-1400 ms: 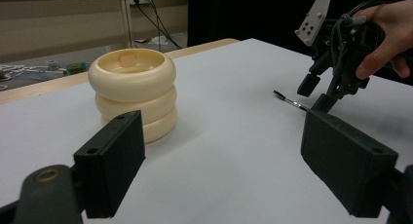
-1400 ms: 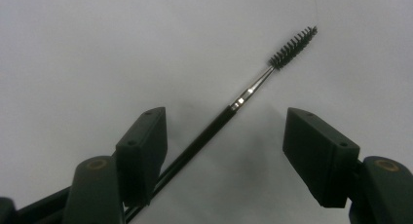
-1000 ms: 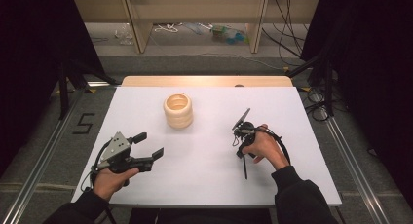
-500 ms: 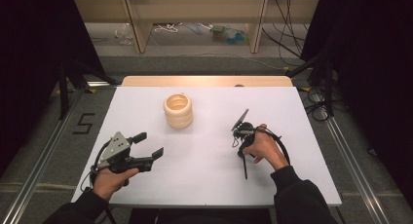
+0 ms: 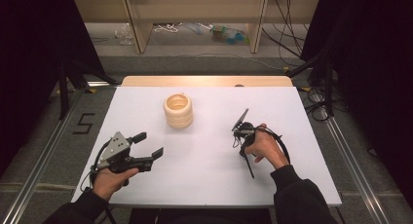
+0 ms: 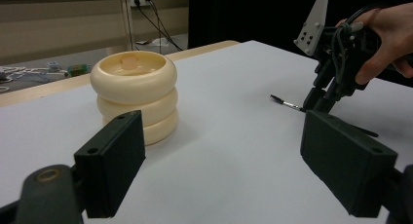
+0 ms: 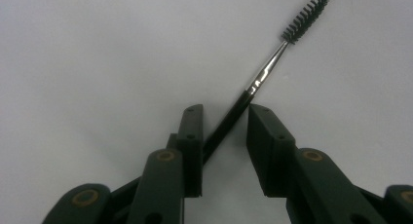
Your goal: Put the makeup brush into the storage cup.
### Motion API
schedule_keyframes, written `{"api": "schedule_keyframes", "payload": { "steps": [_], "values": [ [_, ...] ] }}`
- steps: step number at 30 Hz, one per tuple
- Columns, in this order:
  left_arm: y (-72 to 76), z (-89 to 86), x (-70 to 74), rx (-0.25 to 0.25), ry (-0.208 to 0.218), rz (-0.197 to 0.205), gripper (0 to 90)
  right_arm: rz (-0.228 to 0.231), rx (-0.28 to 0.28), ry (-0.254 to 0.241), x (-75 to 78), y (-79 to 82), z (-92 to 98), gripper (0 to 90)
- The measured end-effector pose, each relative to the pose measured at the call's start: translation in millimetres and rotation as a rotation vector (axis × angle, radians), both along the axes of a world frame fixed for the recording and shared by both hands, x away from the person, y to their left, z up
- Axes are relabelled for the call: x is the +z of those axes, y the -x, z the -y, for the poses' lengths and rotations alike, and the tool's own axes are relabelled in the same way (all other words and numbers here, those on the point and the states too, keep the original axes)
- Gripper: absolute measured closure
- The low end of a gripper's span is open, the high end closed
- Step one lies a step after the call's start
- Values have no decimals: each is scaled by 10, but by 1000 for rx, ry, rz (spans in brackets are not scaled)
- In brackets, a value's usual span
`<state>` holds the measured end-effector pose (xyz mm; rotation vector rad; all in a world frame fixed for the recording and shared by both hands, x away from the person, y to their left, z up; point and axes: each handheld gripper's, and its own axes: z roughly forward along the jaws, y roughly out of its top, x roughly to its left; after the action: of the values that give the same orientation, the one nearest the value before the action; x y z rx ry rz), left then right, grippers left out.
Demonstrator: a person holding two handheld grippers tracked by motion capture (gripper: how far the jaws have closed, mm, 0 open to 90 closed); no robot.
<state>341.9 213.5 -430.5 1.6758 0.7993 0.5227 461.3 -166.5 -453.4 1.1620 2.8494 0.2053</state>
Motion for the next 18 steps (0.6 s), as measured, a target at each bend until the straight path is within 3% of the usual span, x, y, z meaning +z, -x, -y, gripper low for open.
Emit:
{"api": "schedule_keyframes", "payload": {
  "steps": [2,3,18],
  "values": [
    [0,-1,1,0,-1,1,164,5,30,2,-5,-10,15,706],
    [0,-1,1,0,-1,1,164,-3,6,2,0,-1,0,714],
    [0,2,0,0,-1,-1,164,-1,19,11,1,-16,2,801]
  ]
}}
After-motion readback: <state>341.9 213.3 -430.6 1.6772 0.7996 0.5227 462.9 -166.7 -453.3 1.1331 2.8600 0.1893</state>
